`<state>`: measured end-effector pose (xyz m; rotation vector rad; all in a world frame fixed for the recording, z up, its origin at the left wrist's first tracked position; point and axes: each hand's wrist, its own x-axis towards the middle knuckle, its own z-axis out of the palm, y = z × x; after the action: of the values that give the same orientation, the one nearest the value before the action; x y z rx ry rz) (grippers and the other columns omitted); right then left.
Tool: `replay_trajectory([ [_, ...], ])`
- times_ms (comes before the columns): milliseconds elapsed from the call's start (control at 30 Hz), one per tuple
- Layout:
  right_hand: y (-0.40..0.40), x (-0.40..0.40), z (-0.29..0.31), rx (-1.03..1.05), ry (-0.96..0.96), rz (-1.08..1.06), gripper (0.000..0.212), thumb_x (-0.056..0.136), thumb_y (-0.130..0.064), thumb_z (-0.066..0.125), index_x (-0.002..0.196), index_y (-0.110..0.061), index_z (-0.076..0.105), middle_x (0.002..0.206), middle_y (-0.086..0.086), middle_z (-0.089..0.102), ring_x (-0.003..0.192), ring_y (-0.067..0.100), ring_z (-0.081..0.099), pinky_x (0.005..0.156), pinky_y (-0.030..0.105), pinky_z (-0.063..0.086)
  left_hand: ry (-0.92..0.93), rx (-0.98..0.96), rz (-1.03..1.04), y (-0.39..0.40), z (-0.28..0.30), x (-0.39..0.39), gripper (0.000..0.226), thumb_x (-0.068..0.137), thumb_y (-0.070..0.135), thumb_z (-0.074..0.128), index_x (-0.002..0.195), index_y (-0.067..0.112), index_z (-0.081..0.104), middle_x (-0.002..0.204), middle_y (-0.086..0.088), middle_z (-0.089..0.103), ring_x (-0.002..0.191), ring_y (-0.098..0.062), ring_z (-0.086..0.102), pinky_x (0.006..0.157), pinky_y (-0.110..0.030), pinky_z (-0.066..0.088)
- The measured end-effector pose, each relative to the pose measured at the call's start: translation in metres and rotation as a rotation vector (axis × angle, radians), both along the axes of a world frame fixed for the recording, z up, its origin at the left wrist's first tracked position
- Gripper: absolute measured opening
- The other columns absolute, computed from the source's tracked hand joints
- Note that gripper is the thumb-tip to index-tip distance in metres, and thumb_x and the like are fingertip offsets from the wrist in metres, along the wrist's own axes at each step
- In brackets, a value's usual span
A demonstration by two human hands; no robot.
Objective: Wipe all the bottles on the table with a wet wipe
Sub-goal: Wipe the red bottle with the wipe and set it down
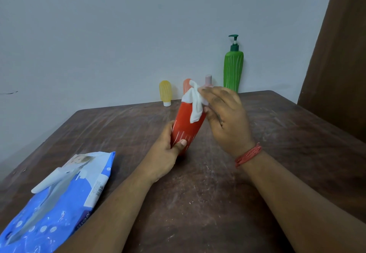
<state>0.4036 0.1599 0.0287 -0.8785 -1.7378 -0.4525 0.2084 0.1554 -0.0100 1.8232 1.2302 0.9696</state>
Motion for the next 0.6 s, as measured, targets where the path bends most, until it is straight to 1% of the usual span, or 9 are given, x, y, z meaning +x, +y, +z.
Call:
replay_trajectory([
  [33, -0.002, -0.001, 0.0, 0.027, -0.001, -0.019, 0.033, 0.097, -0.009, 0.058, 0.131, -0.007, 0.061, 0.128, 0.006, 0.061, 0.12, 0.016, 0.049, 0.108, 0.03, 0.038, -0.006, -0.002, -0.006, 0.0, -0.001, 0.0, 0.053, 0.101, 0.028, 0.057, 0.144, 0.042, 0.029, 0.139, 0.014, 0.05, 0.13, -0.012, 0.047, 0.112, -0.044, 0.04],
  [100, -0.004, -0.003, -0.002, 0.009, 0.084, -0.08, 0.027, 0.095, -0.012, 0.063, 0.121, -0.007, 0.063, 0.119, 0.006, 0.062, 0.114, 0.017, 0.05, 0.102, 0.029, 0.041, -0.007, -0.016, -0.023, 0.001, 0.0, 0.0, 0.051, 0.102, 0.028, 0.056, 0.139, 0.048, 0.029, 0.136, 0.017, 0.049, 0.128, -0.01, 0.046, 0.111, -0.041, 0.04],
  [167, -0.005, -0.004, -0.003, -0.08, 0.202, -0.133, 0.019, 0.092, -0.02, 0.065, 0.109, -0.01, 0.062, 0.109, 0.0, 0.057, 0.105, 0.012, 0.048, 0.092, 0.025, 0.043, -0.003, -0.038, -0.032, 0.003, 0.001, 0.001, 0.053, 0.102, 0.03, 0.055, 0.141, 0.049, 0.025, 0.136, 0.018, 0.046, 0.128, -0.01, 0.044, 0.109, -0.039, 0.039],
  [233, -0.004, -0.005, -0.005, -0.152, 0.249, -0.147, 0.014, 0.092, -0.023, 0.064, 0.1, -0.012, 0.06, 0.101, -0.007, 0.05, 0.097, 0.008, 0.046, 0.083, 0.021, 0.042, 0.005, -0.046, -0.033, 0.004, 0.0, 0.001, 0.057, 0.102, 0.032, 0.054, 0.146, 0.047, 0.021, 0.137, 0.018, 0.044, 0.127, -0.009, 0.043, 0.107, -0.036, 0.039],
  [300, -0.001, -0.005, -0.005, -0.183, 0.345, -0.127, 0.006, 0.094, -0.015, 0.061, 0.098, -0.01, 0.06, 0.098, -0.007, 0.05, 0.092, 0.011, 0.049, 0.077, 0.022, 0.045, 0.006, -0.038, -0.041, 0.004, -0.001, 0.001, 0.055, 0.103, 0.031, 0.054, 0.144, 0.049, 0.021, 0.132, 0.02, 0.045, 0.124, -0.007, 0.044, 0.102, -0.033, 0.039],
  [367, 0.002, -0.002, -0.002, -0.192, 0.522, -0.121, 0.007, 0.093, -0.005, 0.057, 0.098, -0.008, 0.061, 0.098, -0.003, 0.053, 0.09, 0.014, 0.053, 0.074, 0.027, 0.048, 0.018, -0.026, -0.049, 0.004, -0.001, 0.001, 0.052, 0.103, 0.03, 0.053, 0.138, 0.052, 0.022, 0.128, 0.022, 0.045, 0.12, -0.004, 0.045, 0.098, -0.031, 0.039],
  [433, 0.004, 0.0, 0.001, -0.196, 0.65, -0.134, 0.01, 0.093, -0.002, 0.056, 0.099, -0.008, 0.062, 0.1, -0.001, 0.055, 0.089, 0.014, 0.055, 0.072, 0.022, 0.046, 0.028, -0.018, -0.047, 0.004, 0.001, 0.002, 0.051, 0.104, 0.029, 0.052, 0.137, 0.051, 0.021, 0.125, 0.025, 0.044, 0.115, 0.0, 0.045, 0.096, -0.03, 0.037],
  [500, 0.003, 0.002, 0.003, -0.204, 0.74, -0.128, 0.014, 0.093, -0.004, 0.056, 0.102, -0.012, 0.064, 0.104, -0.002, 0.056, 0.092, 0.014, 0.058, 0.075, 0.02, 0.048, 0.035, -0.009, -0.045, 0.004, 0.001, 0.002, 0.05, 0.104, 0.03, 0.051, 0.136, 0.052, 0.02, 0.121, 0.03, 0.043, 0.109, 0.005, 0.046, 0.094, -0.029, 0.037],
  [600, 0.002, 0.005, 0.006, -0.214, 0.81, -0.134, 0.019, 0.094, -0.004, 0.053, 0.104, -0.016, 0.064, 0.109, -0.004, 0.055, 0.097, 0.014, 0.059, 0.081, 0.027, 0.053, 0.044, -0.008, -0.051, 0.004, 0.0, 0.002, 0.049, 0.104, 0.03, 0.051, 0.133, 0.054, 0.019, 0.119, 0.032, 0.042, 0.108, 0.009, 0.044, 0.094, -0.029, 0.037],
])
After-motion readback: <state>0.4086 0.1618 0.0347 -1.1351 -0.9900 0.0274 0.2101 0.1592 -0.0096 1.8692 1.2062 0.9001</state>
